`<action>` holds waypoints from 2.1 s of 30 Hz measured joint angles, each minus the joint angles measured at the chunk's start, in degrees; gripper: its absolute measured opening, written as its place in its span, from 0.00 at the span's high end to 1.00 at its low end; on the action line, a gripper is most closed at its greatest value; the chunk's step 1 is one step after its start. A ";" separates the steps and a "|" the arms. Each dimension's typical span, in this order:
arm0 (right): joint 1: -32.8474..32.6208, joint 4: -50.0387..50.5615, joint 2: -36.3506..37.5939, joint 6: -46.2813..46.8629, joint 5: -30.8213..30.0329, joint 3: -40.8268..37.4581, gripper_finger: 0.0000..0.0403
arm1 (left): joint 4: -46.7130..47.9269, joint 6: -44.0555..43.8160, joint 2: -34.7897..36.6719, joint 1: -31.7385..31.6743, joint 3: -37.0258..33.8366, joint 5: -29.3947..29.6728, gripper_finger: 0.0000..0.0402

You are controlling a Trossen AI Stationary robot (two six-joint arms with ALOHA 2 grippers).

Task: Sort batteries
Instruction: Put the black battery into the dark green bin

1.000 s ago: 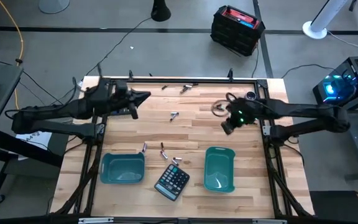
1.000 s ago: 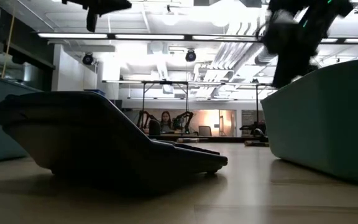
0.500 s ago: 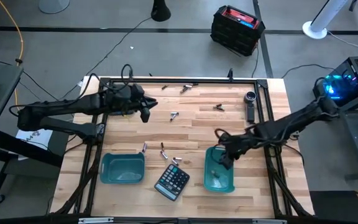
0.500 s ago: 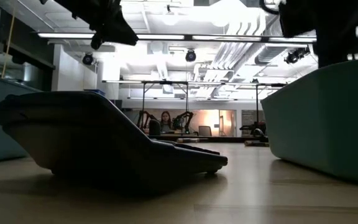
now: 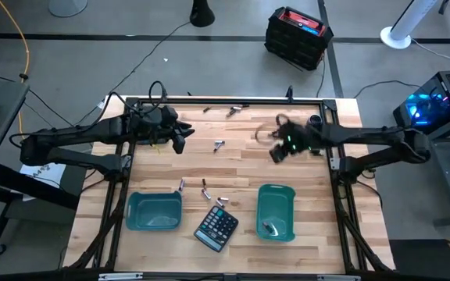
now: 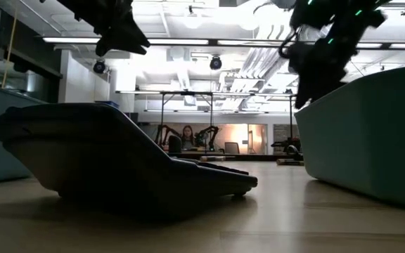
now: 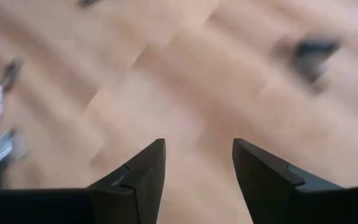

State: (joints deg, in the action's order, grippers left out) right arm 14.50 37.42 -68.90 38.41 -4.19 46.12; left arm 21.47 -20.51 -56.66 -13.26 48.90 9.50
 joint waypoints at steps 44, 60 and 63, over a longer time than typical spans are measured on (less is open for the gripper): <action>-5.21 7.95 14.00 -6.31 9.29 -0.12 0.99 | 1.16 2.17 -0.17 0.42 -0.02 4.68 0.71; -38.42 -4.64 -3.77 19.57 11.85 -0.10 0.78 | 1.16 3.12 -0.17 0.42 -0.02 4.66 0.71; -36.22 -4.67 -5.53 15.44 14.30 -0.10 0.63 | 1.16 3.13 -0.17 0.42 -0.02 4.61 0.71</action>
State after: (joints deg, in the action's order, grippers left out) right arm -21.72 32.74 -74.44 53.85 10.11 46.02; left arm 22.63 -17.39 -56.84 -12.84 48.88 14.11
